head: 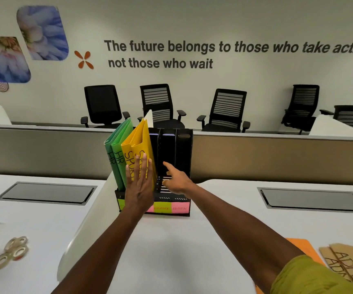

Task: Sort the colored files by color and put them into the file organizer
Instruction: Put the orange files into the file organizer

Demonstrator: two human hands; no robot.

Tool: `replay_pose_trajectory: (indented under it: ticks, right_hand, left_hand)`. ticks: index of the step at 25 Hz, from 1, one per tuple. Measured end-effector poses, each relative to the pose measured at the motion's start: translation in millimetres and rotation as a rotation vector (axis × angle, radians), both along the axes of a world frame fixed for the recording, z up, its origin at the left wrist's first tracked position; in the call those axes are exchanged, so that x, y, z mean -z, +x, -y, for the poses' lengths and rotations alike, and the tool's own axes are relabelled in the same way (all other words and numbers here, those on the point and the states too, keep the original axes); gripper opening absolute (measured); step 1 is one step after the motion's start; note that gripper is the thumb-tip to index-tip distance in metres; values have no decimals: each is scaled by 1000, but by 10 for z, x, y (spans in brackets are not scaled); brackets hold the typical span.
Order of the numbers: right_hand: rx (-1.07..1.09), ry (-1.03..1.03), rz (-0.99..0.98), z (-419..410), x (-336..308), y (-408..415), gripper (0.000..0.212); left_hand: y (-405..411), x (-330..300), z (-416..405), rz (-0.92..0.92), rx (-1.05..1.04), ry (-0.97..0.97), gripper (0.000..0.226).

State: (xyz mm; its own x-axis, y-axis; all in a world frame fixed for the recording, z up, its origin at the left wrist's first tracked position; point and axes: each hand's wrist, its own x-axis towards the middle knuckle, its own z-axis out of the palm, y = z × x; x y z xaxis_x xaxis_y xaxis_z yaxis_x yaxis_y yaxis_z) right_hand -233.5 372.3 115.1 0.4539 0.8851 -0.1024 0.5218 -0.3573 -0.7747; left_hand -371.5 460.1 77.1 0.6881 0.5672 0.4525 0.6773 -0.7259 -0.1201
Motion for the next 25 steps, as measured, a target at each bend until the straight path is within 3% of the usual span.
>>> replay_pose_trajectory:
  ticks: [9,19,25]
  right_hand:
    - [165,122,-16,1007,169,143,73]
    - [308,104,72,2311,615,469,67]
    - [421,56,32,3184,1096,531,71]
  left_hand:
    - [327,53,945,32,116,-146,116]
    - [857,431,1938,-55,223,-285,117]
    - [989,810,2687,-59,299,-485,112]
